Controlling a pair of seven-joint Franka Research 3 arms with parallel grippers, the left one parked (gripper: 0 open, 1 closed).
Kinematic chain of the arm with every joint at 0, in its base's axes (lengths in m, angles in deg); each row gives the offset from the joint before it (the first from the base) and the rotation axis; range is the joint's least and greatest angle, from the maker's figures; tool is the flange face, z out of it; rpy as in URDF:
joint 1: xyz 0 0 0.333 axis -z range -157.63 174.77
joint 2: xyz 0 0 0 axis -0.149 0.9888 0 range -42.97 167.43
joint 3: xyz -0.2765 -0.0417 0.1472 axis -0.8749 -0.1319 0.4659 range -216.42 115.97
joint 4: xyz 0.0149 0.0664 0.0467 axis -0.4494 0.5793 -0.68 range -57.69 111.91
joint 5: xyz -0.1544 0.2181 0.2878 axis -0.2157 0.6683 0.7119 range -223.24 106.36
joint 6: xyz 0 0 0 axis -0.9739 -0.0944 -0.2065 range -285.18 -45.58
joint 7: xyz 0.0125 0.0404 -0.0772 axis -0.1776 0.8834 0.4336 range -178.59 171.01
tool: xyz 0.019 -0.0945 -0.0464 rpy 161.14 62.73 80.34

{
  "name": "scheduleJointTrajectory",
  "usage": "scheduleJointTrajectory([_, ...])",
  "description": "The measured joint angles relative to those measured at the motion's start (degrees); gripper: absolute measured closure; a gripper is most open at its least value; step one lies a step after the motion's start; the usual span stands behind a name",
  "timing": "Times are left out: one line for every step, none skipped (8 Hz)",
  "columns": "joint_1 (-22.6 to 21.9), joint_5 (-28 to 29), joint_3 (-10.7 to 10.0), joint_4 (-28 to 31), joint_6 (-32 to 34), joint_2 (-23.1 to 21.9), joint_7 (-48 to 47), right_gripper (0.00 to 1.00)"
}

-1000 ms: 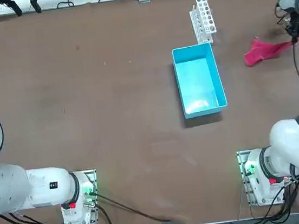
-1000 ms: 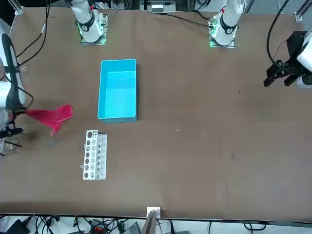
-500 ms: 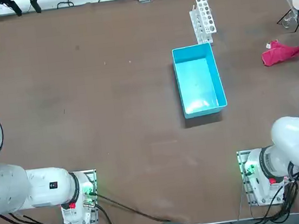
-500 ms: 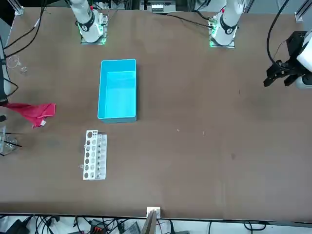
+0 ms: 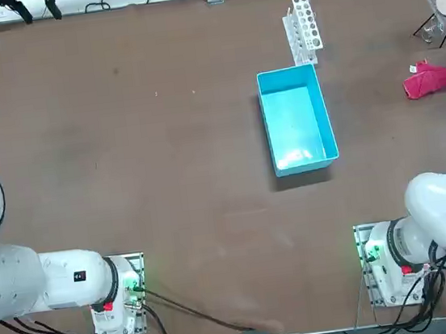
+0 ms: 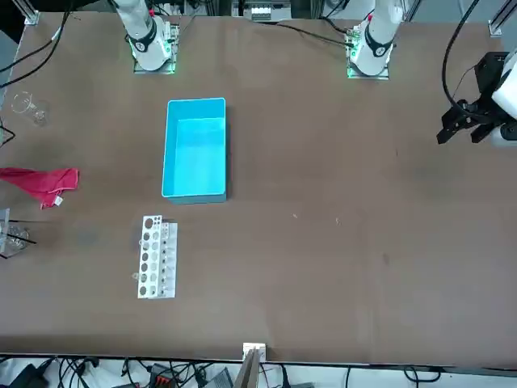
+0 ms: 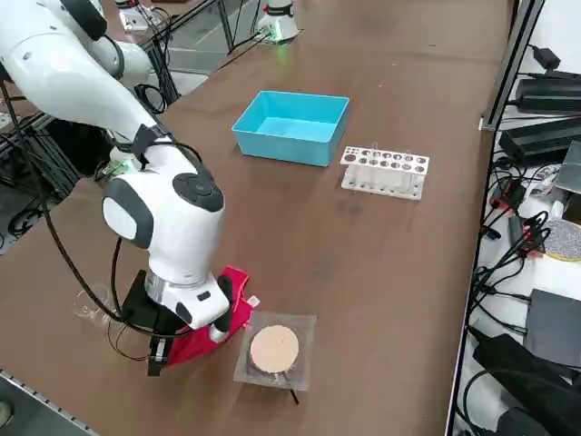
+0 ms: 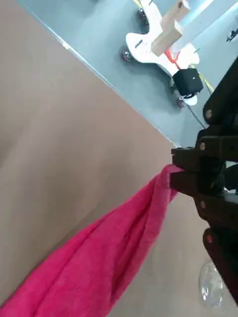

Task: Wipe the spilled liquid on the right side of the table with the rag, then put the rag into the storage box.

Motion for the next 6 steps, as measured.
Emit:
scheduleJointTrajectory([0.0, 3.5, 1.7, -0.4, 3.3, -1.3, 0.0, 0.98])
scheduleJointTrajectory([-0.3, 8.2, 4.2, -0.5, 9.1, -3.4, -0.2, 0.98])
scheduleJointTrajectory([-0.9, 11.8, 7.0, -0.6, 14.4, -5.6, -2.6, 0.98])
scheduleJointTrajectory([-1.4, 15.8, 10.0, -0.7, 19.2, -7.9, -7.5, 0.98])
scheduleJointTrajectory([-1.8, 20.3, 12.7, -0.6, 23.1, -10.0, -12.8, 0.98])
scheduleJointTrajectory([-2.0, 25.2, 14.8, -0.6, 25.5, -11.6, -18.3, 0.98])
